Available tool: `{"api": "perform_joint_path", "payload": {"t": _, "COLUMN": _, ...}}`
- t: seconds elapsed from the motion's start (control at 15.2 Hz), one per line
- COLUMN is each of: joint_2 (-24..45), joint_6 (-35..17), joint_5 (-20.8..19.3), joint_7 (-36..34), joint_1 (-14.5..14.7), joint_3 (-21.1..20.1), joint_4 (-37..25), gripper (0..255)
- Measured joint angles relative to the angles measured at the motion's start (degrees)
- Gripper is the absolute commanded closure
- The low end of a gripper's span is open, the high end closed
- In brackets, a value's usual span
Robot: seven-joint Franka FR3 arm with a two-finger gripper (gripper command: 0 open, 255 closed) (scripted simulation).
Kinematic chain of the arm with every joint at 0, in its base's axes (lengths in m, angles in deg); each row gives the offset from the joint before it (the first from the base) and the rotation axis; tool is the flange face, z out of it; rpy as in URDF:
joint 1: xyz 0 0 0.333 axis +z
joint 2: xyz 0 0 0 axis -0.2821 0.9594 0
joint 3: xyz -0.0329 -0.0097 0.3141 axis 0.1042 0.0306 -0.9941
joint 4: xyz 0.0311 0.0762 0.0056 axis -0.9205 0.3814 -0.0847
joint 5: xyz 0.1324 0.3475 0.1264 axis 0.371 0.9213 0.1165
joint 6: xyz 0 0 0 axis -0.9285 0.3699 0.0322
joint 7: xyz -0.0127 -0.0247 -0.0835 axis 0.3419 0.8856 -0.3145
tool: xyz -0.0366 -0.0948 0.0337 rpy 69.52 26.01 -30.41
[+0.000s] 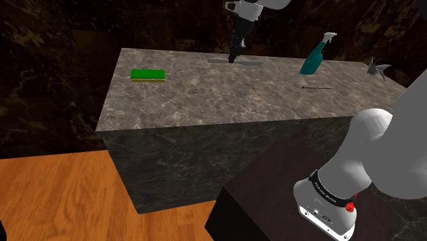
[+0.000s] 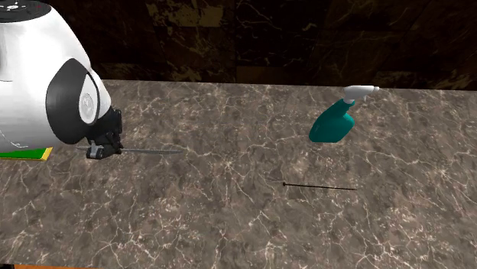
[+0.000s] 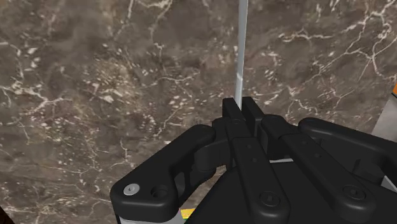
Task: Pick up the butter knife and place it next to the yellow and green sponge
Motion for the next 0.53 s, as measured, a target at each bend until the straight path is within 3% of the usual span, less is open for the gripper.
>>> {"api": "perform_joint_path", "payload": {"t": 0.53, "joint_2": -0.6, "joint_6": -1.9, "joint_5": -0.9, "joint_7": -11.2, "joint_1": 6.0, "joint_3": -5.0, "joint_4": 0.5, "gripper": 255}}
